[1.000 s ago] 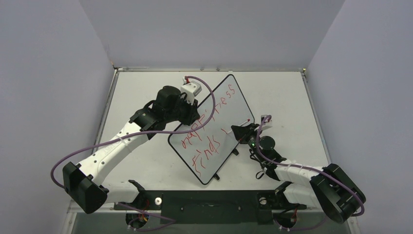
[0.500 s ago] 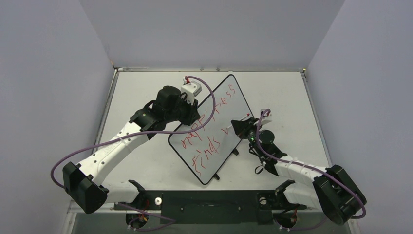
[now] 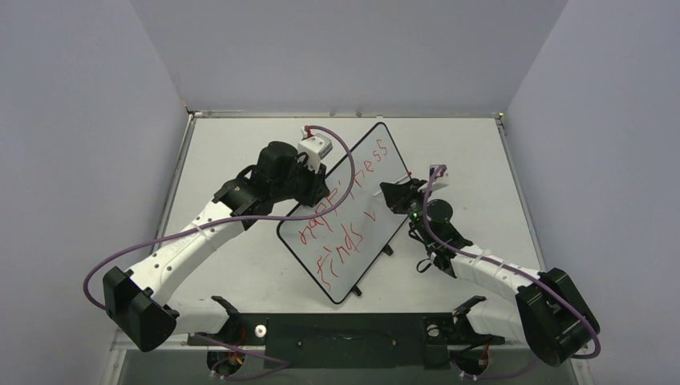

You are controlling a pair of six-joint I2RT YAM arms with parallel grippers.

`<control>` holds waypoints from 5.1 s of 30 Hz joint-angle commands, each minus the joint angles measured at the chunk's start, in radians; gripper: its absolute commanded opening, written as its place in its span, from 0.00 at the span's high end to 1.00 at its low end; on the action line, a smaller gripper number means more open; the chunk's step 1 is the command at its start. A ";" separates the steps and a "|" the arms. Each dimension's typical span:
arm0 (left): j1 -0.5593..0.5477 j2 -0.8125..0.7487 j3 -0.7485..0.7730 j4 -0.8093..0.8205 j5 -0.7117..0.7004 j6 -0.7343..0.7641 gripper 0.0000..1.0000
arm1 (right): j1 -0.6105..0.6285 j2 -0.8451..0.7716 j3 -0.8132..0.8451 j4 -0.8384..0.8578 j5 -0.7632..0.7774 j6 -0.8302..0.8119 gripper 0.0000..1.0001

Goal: Write a sentence on the whiteboard

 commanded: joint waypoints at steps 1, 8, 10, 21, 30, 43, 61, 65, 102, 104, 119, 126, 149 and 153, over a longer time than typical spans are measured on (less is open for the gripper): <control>0.000 -0.030 0.001 0.017 -0.058 0.088 1.00 | -0.011 0.024 0.017 0.011 -0.018 -0.014 1.00; -0.001 -0.030 0.001 0.017 -0.060 0.088 1.00 | -0.012 0.043 -0.059 0.052 -0.018 0.004 1.00; 0.000 -0.030 0.001 0.016 -0.060 0.087 1.00 | -0.012 0.042 -0.081 0.061 -0.017 0.010 1.00; -0.001 -0.032 0.001 0.017 -0.061 0.088 1.00 | -0.011 -0.006 -0.193 0.071 -0.015 0.041 1.00; -0.001 -0.033 0.003 0.017 -0.062 0.088 1.00 | 0.015 -0.111 -0.257 0.021 -0.034 0.064 1.00; -0.001 -0.031 0.002 0.017 -0.060 0.088 1.00 | 0.163 -0.100 -0.142 -0.034 0.039 0.046 1.00; -0.001 -0.029 0.003 0.015 -0.059 0.088 1.00 | 0.070 -0.309 -0.070 -0.273 0.075 -0.017 1.00; -0.001 -0.029 0.002 0.016 -0.057 0.088 1.00 | -0.014 -0.301 -0.075 -0.259 0.044 -0.013 1.00; -0.001 -0.030 0.000 0.017 -0.058 0.088 1.00 | -0.096 0.039 0.074 -0.090 -0.120 -0.029 1.00; -0.001 -0.028 0.000 0.017 -0.059 0.088 1.00 | -0.096 0.045 0.083 -0.111 -0.122 -0.045 1.00; -0.001 -0.029 0.002 0.017 -0.053 0.086 1.00 | -0.097 0.062 0.031 -0.142 -0.107 -0.064 1.00; -0.001 -0.026 0.002 0.017 -0.052 0.088 1.00 | -0.108 0.067 0.052 -0.161 -0.097 -0.069 1.00; -0.001 -0.029 0.001 0.016 -0.056 0.087 1.00 | -0.111 0.139 0.193 -0.174 -0.167 -0.054 1.00; -0.001 -0.030 0.002 0.017 -0.056 0.088 1.00 | -0.105 0.144 0.162 -0.155 -0.167 -0.046 1.00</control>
